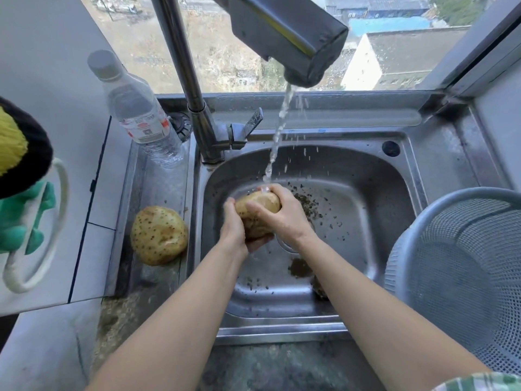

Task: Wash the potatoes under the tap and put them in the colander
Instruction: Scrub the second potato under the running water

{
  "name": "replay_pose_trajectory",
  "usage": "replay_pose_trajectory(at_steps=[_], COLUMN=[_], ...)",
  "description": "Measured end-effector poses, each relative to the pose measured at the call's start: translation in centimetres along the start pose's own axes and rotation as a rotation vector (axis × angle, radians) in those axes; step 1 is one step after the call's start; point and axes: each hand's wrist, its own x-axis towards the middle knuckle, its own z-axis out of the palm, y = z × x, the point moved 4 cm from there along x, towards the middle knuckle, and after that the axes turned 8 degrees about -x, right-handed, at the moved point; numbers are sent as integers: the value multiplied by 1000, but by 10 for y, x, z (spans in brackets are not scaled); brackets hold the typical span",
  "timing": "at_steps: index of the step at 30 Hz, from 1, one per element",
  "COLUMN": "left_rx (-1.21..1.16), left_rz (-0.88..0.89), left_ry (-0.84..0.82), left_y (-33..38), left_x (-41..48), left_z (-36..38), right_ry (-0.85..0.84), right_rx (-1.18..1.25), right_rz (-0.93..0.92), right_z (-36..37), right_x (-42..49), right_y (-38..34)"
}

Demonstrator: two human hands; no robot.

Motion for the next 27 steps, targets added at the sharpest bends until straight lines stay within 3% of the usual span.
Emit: replay_pose_trajectory(at_steps=[4, 7, 12, 16, 19, 23, 25, 27], left_rx=[356, 491, 507, 448, 492, 473, 519, 566], left_rz=[164, 266, 451, 327, 421, 574, 558, 508], left_ry=[-147, -254, -375, -548, -505, -260, -314, -481], left_y=[6, 6, 10, 8, 11, 21, 21, 18], left_x=[-12, -15, -21, -18, -20, -32, -29, -29], left_z=[4, 9, 12, 5, 6, 18, 15, 5], right_ry=[145, 230, 211, 198, 182, 160, 154, 152], right_rx=[133, 216, 234, 218, 200, 153, 171, 203], right_rz=[125, 261, 386, 406, 422, 395, 432, 487], right_z=[-9, -13, -9, -12, -13, -7, -7, -11], right_x=[3, 3, -3, -4, -3, -4, -3, 0], right_y=[12, 24, 32, 26, 23, 16, 17, 21])
